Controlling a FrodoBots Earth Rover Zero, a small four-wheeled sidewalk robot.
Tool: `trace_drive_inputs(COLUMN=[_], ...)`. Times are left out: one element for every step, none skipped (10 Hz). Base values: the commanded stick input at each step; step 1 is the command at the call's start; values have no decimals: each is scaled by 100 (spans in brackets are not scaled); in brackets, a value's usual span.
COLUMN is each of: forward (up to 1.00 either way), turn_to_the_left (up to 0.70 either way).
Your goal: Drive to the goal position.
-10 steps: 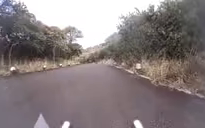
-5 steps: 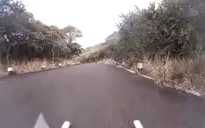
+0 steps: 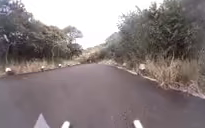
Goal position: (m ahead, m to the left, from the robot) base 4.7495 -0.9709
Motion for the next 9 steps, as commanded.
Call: trace_drive_inputs(forward=[50,50,50,50,50,50,50,50,50], turn_to_the_left=[0,0,0,0,0,0,0,0,0])
